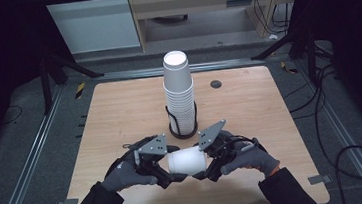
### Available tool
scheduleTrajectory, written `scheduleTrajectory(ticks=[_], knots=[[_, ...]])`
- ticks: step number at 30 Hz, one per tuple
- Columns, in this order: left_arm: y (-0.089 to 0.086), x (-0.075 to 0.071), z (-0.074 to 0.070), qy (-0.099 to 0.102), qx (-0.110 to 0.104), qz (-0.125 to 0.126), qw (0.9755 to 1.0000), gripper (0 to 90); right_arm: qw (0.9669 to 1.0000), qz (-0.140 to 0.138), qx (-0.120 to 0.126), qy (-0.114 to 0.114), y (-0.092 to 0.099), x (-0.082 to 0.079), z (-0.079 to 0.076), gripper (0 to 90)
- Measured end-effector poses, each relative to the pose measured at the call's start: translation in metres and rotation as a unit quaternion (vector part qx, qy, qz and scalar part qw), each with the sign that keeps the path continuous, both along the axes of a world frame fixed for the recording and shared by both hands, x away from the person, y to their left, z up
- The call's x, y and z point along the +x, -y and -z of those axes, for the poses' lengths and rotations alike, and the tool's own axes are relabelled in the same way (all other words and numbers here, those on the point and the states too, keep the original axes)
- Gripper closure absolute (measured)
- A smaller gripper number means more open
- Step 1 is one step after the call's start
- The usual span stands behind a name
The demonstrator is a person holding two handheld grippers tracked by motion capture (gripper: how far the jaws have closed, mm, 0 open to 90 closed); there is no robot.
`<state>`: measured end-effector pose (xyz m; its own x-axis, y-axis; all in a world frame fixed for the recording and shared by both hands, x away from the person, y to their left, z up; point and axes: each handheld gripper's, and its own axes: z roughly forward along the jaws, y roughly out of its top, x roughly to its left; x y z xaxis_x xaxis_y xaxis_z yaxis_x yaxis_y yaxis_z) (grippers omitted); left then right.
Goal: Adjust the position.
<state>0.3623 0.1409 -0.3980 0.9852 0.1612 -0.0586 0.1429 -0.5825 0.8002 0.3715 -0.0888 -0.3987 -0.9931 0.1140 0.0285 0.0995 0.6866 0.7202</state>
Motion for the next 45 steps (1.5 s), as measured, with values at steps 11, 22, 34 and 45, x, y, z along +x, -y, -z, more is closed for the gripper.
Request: scheduleTrajectory(ticks=[11, 22, 34, 45], knots=[[0.002, 0.000, 0.003, -0.004, 0.014, 0.006, 0.9999, 14.8, 1.0000, -0.002, -0.002, 0.000, -0.003, 0.000, 0.001, 8.9], [0.002, -0.001, 0.004, -0.005, 0.016, 0.008, 0.9998, 20.4, 1.0000, 0.000, -0.004, 0.000, -0.003, 0.000, 0.002, 8.6], [-0.001, 0.002, 0.002, -0.009, 0.003, 0.010, 0.9999, 21.1, 0.9997, 0.010, 0.020, 0.006, 0.000, 0.000, -0.002, 5.9], [-0.011, 0.007, -0.001, -0.011, -0.018, 0.001, 0.9998, 21.3, 0.9967, 0.033, 0.073, 0.009, 0.019, 0.003, -0.017, 6.1]])
